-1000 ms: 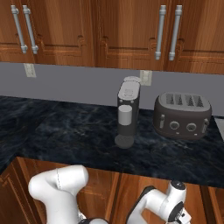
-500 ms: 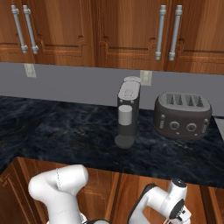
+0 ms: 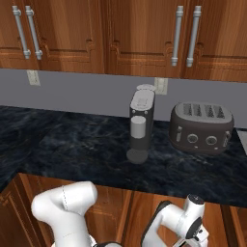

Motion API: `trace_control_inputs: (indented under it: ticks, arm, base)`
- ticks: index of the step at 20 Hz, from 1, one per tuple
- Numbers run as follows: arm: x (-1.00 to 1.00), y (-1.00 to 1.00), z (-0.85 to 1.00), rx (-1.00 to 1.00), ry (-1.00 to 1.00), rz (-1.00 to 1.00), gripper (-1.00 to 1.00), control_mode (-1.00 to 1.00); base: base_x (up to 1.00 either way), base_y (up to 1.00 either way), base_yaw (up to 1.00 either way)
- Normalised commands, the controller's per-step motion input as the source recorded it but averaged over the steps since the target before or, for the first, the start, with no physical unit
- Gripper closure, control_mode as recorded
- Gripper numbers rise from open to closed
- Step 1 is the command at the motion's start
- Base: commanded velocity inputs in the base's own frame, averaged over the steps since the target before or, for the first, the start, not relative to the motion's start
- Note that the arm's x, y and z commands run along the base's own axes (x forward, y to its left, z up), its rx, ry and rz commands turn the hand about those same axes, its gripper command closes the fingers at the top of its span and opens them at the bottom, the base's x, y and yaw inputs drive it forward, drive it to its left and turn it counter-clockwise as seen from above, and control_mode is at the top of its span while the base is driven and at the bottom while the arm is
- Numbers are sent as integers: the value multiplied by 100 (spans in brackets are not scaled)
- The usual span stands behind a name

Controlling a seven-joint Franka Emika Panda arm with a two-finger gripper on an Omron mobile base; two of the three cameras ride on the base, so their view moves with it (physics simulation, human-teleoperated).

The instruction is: Take the tongs from the drawer on the right and place them on the dining counter next to the tray containing the kebab skewer.

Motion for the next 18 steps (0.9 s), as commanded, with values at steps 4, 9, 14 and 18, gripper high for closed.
trace_control_inputs:
  ticks: [4,9,14,18]
  arm:
    - [-39,-10,-7,0,0,0,100,-100]
    - [-27,-19,23,-1,0,0,100,-100]
    - [-1,-12,59,-2,0,1,100,-100]
    - [-1,-2,68,-2,0,0,100,-100]
  base:
    - [0,0,0]
    - [0,0,0]
    - [0,0,0]
    - [0,0,0]
